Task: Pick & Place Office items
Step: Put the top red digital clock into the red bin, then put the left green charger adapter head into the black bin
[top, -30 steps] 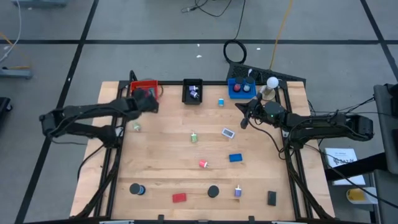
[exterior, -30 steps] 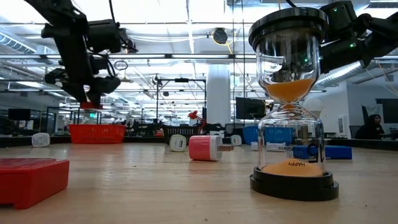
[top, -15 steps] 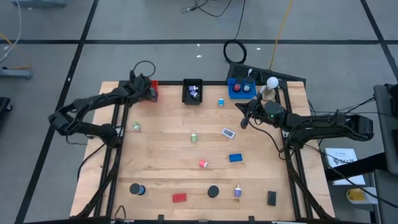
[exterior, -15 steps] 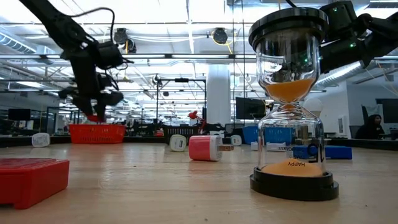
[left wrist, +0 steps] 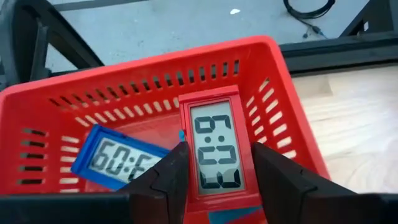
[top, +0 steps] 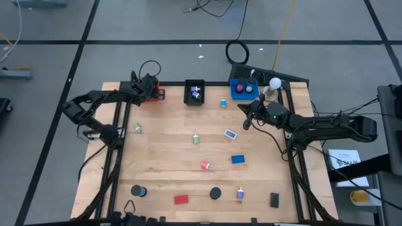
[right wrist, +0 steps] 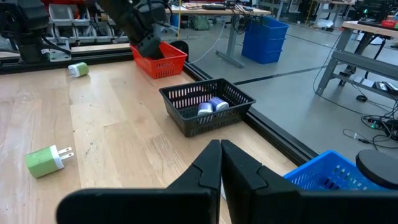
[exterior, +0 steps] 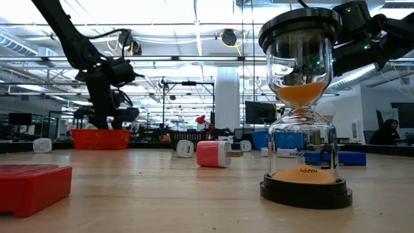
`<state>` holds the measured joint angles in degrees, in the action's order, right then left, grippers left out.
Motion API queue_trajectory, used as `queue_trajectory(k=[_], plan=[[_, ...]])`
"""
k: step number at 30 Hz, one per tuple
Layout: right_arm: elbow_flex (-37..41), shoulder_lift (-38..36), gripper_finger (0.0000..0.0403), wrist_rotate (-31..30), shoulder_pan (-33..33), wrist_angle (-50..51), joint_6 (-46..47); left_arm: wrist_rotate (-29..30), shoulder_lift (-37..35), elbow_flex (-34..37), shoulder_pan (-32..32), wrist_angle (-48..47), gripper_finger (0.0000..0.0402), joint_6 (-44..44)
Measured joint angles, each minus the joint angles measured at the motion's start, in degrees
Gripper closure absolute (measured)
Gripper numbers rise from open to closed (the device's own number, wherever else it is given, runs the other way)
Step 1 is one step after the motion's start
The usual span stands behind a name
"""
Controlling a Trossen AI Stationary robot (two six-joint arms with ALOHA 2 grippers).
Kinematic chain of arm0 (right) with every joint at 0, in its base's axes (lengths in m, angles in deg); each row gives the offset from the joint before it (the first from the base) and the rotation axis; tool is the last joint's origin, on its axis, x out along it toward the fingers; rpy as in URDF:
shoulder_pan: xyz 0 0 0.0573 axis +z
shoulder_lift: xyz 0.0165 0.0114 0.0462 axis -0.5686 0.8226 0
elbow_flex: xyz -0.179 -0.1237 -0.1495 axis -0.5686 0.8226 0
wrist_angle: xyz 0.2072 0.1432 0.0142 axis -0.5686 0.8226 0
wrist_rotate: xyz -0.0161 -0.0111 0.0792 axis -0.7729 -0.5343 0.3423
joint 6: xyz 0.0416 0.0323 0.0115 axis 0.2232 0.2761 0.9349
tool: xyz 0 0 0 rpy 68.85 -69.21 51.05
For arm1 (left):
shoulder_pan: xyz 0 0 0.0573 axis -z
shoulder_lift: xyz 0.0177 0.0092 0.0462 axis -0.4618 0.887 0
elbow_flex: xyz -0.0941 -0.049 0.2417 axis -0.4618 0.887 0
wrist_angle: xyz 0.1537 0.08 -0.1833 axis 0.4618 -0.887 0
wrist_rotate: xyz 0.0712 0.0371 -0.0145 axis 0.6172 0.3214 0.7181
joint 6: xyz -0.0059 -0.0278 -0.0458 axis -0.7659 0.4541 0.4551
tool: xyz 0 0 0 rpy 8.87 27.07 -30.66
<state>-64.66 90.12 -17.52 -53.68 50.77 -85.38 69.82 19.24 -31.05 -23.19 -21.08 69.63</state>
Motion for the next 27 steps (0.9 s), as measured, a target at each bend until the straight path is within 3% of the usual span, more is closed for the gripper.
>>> queue_trajectory(k=[4, 11, 15, 21, 27], plan=[[0.0, 0.0, 0.0399, 0.0, 0.0, 0.0, -0.1, -1.0, 0.8, 0.0, 0.0, 1.9, 0.0246, 0.0], [0.0, 0.0, 0.0399, 0.0, 0.0, 0.0, -0.2, -2.6, 0.4, 0.0, 1.1, 2.9, 0.0149, 0.1], [0.0, 0.0, 0.0399, 0.0, 0.0, 0.0, -0.2, -2.7, 0.0, -0.1, 1.3, 2.4, 0.0129, 0.1], [0.0, 0.0, 0.0399, 0.0, 0.0, 0.0, -0.2, -2.4, -4.6, -0.1, 1.1, -2.2, 0.0148, -2.1], [0.0, 0.0, 0.0399, 0.0, 0.0, 0.0, -0.2, -1.9, -13.4, 0.1, 4.0, -9.2, 0.0220, -6.0]])
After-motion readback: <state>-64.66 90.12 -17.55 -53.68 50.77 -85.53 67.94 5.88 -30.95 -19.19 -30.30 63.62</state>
